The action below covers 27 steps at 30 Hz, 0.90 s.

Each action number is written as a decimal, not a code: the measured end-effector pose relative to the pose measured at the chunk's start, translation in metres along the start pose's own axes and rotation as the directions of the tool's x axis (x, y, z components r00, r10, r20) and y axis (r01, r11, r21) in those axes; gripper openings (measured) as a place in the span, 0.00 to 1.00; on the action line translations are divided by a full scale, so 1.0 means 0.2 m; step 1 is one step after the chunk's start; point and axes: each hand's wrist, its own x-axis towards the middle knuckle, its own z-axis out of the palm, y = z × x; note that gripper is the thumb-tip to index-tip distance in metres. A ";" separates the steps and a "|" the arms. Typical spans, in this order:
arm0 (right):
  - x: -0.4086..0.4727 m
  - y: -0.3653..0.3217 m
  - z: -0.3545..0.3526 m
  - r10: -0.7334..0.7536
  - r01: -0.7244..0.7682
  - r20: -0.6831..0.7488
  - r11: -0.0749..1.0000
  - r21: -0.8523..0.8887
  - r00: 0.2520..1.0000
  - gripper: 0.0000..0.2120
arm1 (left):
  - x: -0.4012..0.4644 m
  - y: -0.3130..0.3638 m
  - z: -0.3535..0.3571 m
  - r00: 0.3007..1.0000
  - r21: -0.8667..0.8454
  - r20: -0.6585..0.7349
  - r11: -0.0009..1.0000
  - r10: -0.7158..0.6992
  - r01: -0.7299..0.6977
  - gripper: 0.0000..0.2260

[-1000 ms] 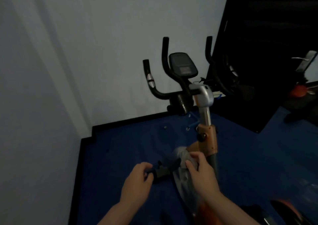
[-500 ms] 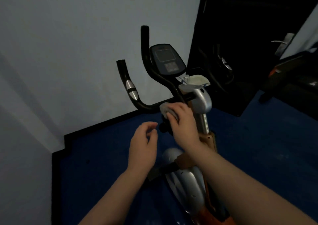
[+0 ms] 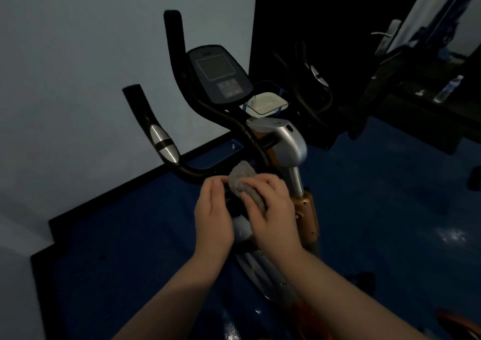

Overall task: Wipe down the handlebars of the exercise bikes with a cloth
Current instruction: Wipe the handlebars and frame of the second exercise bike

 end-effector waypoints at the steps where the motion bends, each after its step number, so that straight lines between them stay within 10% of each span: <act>1: -0.05 0.03 -0.02 -0.009 0.009 0.019 1.000 0.017 1.000 0.12 | 0.00 0.00 0.01 1.000 -0.005 -0.011 1.000 0.006 -0.007 0.14; 14: -0.03 0.08 -0.16 -0.063 0.030 0.216 0.988 0.150 0.974 0.10 | -0.01 -0.01 0.04 0.994 -0.010 -0.110 1.000 0.002 -0.003 0.14; 27: 0.15 0.22 -0.32 -0.464 0.590 0.385 0.730 -0.345 0.798 0.21 | 0.04 0.02 0.07 0.998 0.156 -0.053 0.987 -0.018 0.026 0.11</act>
